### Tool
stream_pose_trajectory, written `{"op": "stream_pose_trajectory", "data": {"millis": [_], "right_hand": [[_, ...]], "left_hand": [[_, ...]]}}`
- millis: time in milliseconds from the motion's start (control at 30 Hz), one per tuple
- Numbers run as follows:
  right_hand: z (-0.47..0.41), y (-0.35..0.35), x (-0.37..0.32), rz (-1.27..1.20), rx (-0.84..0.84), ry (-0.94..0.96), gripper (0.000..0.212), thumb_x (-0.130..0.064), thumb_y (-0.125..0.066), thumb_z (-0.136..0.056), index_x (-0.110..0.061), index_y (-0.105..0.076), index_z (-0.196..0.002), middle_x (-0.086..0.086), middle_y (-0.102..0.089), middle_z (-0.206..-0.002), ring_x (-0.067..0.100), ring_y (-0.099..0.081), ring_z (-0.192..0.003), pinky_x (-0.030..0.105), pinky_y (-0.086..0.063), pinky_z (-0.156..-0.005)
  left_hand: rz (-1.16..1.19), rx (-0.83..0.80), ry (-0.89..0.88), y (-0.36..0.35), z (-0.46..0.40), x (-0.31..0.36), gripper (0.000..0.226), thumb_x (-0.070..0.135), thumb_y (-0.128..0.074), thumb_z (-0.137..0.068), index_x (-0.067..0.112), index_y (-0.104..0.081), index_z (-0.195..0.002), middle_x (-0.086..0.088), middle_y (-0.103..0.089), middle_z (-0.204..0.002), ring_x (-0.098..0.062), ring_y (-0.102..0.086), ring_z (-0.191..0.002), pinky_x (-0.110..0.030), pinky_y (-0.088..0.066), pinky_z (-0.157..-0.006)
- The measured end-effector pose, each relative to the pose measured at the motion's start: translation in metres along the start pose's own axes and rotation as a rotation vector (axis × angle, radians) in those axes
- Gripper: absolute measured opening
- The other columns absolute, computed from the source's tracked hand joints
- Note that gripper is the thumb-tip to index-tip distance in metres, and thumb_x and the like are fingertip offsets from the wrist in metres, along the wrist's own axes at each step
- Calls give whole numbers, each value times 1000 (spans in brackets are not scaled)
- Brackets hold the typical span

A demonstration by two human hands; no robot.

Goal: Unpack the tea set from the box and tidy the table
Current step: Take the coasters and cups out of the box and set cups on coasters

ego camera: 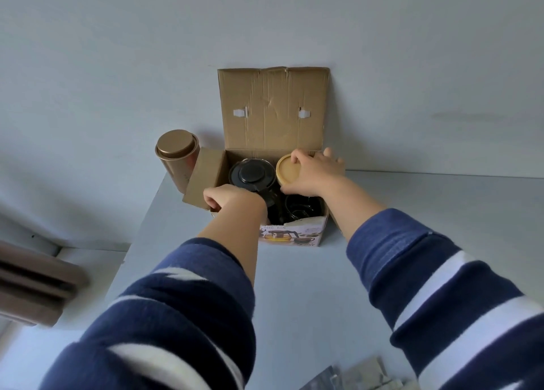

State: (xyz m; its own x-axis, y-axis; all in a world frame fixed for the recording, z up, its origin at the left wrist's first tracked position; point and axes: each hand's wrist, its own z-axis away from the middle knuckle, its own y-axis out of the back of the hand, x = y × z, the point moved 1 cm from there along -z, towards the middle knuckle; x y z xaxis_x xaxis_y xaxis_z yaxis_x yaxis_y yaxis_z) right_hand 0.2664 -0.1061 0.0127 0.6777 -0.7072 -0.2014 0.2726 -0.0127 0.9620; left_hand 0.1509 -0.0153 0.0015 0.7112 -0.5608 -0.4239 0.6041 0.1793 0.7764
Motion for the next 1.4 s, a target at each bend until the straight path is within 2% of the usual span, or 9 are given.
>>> {"op": "stream_pose_trajectory", "data": {"millis": [133,200,400,600,900,1000,1100,1233,1400], "right_hand": [[2,-2,3,-10,32,18,59,-64,-62,-71,-35,-40,-117,8,-50,-131,29,-31,-125,44,-30,-94],[4,-2,5,-13,37,22,60,-65,-62,-70,-35,-39,-118,8,-49,-131,29,-31,-125,44,-29,-95],[4,-4,4,8,75,28,59,-66,-61,-70,-36,-41,-117,7,-52,-128,28,-32,-123,43,-28,-91],[6,0,2,50,124,26,58,-66,-61,-70,-35,-46,-116,7,-55,-123,28,-34,-118,42,-29,-88],[22,23,-8,116,95,-3,60,-68,-60,-69,-33,-47,-117,9,-53,-124,31,-31,-119,41,-29,-90],[37,34,-8,66,102,-20,55,-70,-58,-70,-33,-46,-109,7,-54,-118,34,-34,-117,41,-30,-92],[57,46,4,-10,140,-48,54,-72,-60,-68,-34,-45,-104,6,-56,-114,34,-40,-114,40,-31,-92],[93,59,26,-98,158,-136,58,-68,-63,-69,-34,-46,-112,7,-54,-122,35,-43,-115,38,-37,-90],[138,62,58,-125,240,-247,57,-67,-63,-68,-34,-45,-111,8,-51,-118,34,-44,-113,37,-34,-82]], "left_hand": [[58,60,22,-5,4,1,26,47,-50,-89,22,-47,-97,-4,-36,-69,-23,-23,-56,-35,-24,-76],[67,67,6,-4,9,0,28,49,-51,-89,23,-48,-100,-2,-39,-73,-23,-27,-59,-34,-25,-78],[134,94,-32,-3,9,-4,58,60,-53,-86,22,-53,-130,0,-58,-116,-23,-50,-110,-34,-32,-97],[217,154,-20,-7,17,-8,55,65,-57,-81,22,-60,-115,2,-57,-92,-20,-47,-87,-34,-31,-88],[269,237,-53,23,44,-34,82,75,-69,-61,18,-58,-120,-2,-65,-109,-26,-59,-110,-37,-42,-102],[312,325,-76,33,59,-54,83,80,-70,-51,20,-62,-109,1,-66,-97,-23,-62,-98,-34,-48,-88],[377,437,-92,44,81,-80,75,83,-66,-54,16,-60,-87,0,-61,-80,-20,-59,-83,-30,-41,-70],[494,601,-100,47,108,-92,79,86,-61,-56,15,-59,-91,0,-66,-81,-23,-62,-87,-34,-41,-77],[744,766,-286,32,137,-54,76,82,-63,-59,20,-54,-100,4,-63,-86,-22,-62,-92,-38,-45,-87]]}}
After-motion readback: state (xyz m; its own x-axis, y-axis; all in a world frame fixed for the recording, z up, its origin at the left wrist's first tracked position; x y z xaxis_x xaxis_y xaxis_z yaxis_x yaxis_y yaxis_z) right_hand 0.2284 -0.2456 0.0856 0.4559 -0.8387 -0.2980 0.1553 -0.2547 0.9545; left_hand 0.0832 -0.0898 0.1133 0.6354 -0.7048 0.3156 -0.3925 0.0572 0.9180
